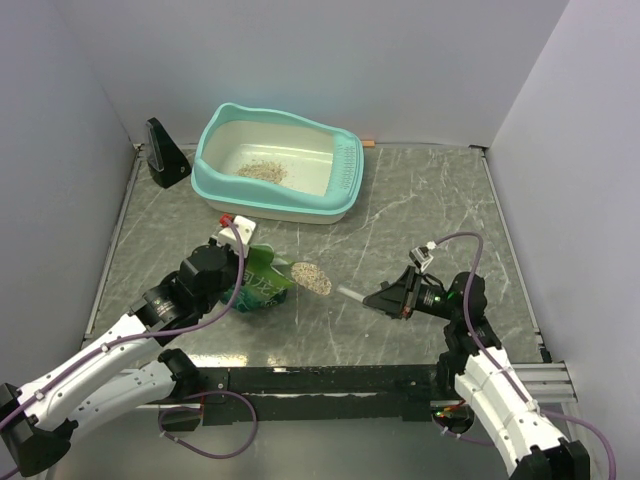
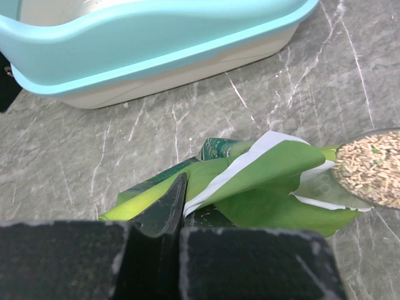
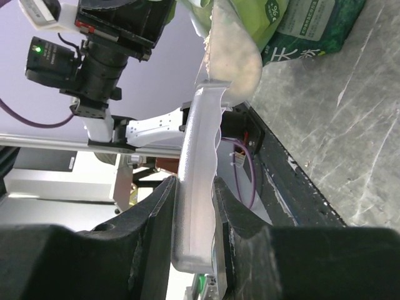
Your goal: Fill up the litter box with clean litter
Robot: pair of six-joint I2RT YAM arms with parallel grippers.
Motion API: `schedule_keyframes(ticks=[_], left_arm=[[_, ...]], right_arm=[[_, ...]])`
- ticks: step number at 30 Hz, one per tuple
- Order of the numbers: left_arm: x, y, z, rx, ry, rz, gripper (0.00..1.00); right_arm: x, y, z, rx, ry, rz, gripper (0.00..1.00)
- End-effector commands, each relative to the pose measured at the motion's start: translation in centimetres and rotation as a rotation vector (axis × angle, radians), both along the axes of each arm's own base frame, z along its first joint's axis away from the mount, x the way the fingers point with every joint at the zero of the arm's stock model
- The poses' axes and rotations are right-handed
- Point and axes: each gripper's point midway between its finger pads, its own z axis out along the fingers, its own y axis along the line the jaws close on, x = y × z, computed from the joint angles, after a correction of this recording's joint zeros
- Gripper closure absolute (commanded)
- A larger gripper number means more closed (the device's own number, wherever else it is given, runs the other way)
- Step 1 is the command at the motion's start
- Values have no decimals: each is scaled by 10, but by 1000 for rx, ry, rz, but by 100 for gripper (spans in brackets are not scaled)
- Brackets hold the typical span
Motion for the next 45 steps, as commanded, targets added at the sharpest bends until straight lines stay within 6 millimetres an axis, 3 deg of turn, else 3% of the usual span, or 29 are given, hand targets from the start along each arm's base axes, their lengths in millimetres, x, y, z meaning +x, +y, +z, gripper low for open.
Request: schedule_keyframes(ticks=[1, 16, 23, 34, 38, 40, 41, 42, 44, 45], left_arm=[[8, 13, 10, -22, -34, 91, 99], [13, 17, 7, -25, -16, 118, 99], [13, 17, 7, -28, -15, 117, 99], [13, 12, 5, -30, -4, 94, 99], [12, 9, 4, -33, 1, 81, 99], [12, 8, 4, -36, 3, 73, 99], [12, 7, 5, -38, 1, 71, 99], [12, 6, 5, -41, 2, 66, 99], [11, 6, 5, -42, 3, 61, 99], [11, 7, 5, -41, 1, 64, 99]], right_arm=[[2, -2, 18, 27, -12, -29, 100], [4, -3, 65, 80, -73, -53, 100], [17, -6, 83, 121, -97, -128, 100], [71, -8, 107, 136, -112, -273, 100], [103, -5, 109, 133, -105, -307, 100], [116, -5, 124, 143, -146, -323, 100], [129, -2, 118, 133, -118, -322, 100], [136, -1, 133, 152, -162, -321, 100], [159, 3, 125, 138, -128, -342, 100], [168, 3, 135, 143, -155, -344, 100]])
